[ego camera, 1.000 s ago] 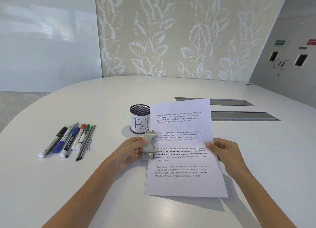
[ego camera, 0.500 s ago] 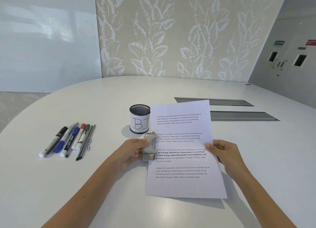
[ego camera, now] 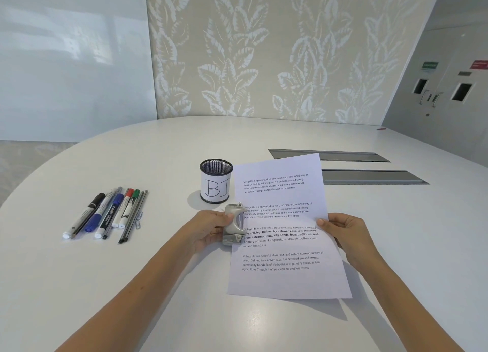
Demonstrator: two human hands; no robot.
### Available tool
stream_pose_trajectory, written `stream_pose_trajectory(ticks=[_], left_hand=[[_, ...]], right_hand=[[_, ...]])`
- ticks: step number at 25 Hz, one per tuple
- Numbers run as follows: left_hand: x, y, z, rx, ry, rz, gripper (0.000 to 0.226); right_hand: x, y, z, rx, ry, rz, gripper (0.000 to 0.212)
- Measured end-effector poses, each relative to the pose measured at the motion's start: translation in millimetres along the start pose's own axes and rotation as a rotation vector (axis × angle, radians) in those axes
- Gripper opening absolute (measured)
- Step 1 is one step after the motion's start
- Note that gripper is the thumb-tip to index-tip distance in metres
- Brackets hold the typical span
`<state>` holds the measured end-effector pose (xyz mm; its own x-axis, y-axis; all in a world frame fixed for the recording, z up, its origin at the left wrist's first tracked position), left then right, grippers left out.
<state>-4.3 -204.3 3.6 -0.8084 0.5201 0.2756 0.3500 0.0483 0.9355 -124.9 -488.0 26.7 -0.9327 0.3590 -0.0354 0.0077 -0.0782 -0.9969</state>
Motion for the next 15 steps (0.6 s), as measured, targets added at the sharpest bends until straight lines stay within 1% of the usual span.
stream_pose_trajectory(ticks=[4,7,8,12,15], left_hand=[[-6.3,2.2,-3.5,-0.078,0.045,0.061,0.01],[-10.9,2.9,-6.0,-0.122,0.091,0.093,0.021],[-11.4,3.6,-7.0,-0.133,0.103,0.099,0.021],[-14.0,5.1,-8.7,-0.182,0.133,0.113,0.008],[-15.0,5.1,-8.4,-0.208,0.144,0.124,0.003]], right_hand=[[-0.3,4.7,2.1,-0.011,0.002,-0.021,0.008],[-2.3,8.5,1.7,-0.034,-0.005,-0.039,0.008],[-2.7,9.7,1.4,-0.041,-0.007,-0.046,0.008],[-3.1,13.8,2.3,-0.067,-0.013,-0.068,0.008],[-3.0,16.2,3.7,-0.082,-0.006,-0.079,0.008]])
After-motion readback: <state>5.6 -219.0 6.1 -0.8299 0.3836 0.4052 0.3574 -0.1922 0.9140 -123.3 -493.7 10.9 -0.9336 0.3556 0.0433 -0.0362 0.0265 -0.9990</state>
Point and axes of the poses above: each hand's wrist, its own x-axis away from the middle knuckle, its own z-axis out of the back of the hand, y = z × x, the point moved 2 cm from there along -x, towards the middle knuckle, and after that the axes turned 6 degrees about -y, right-handed, at the moved point
